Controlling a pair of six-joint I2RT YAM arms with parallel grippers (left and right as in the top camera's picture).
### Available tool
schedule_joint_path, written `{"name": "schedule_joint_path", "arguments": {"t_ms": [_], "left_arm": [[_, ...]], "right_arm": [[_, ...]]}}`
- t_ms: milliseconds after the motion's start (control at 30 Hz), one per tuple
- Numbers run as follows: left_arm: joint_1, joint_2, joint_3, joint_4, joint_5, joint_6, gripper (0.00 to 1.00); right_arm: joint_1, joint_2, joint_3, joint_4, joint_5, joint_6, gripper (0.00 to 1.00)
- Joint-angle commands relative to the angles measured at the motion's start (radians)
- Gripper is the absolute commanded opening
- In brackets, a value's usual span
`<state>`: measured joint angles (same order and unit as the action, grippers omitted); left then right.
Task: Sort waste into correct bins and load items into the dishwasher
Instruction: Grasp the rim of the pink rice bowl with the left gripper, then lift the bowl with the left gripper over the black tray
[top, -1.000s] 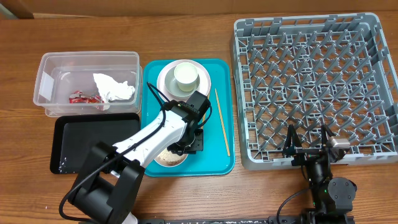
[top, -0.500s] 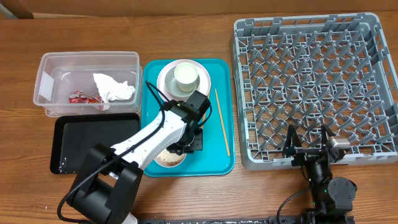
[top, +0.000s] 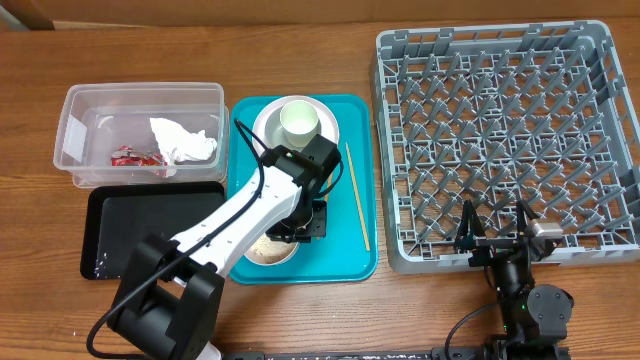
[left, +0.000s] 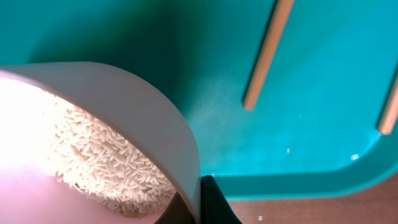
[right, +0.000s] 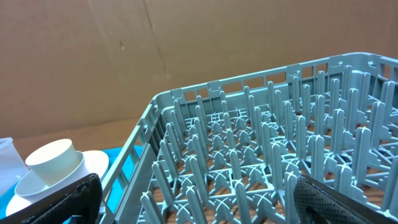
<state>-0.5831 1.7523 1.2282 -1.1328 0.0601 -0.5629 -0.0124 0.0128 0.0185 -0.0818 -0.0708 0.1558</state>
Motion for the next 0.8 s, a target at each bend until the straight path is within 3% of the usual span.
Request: {"name": "schedule_joint_path", "arguments": {"t_ms": [0, 367, 633, 767], "left_arm": [[-0.004, -0.007, 0.067, -0.029, 0.007, 0.083, 0.04], [0.098, -0.024, 0.235, -0.250, 0.027, 0.190, 0.04], [0.338, -0.144, 0.237, -0.271, 0.379, 0.446, 0.04], [0.479, -0.187, 0.235, -0.290, 0.420, 0.514, 0.04]], "right_arm": [[-0.001, -0.010, -0.011, 0.005, 0.002, -0.007, 1.00], [-0.001, -0.010, -0.011, 0.005, 0.002, -0.007, 1.00], [-0.001, -0.010, -0.011, 0.005, 0.002, -0.007, 1.00], [-0.001, -0.010, -0.011, 0.005, 0.002, -0.007, 1.00]]}}
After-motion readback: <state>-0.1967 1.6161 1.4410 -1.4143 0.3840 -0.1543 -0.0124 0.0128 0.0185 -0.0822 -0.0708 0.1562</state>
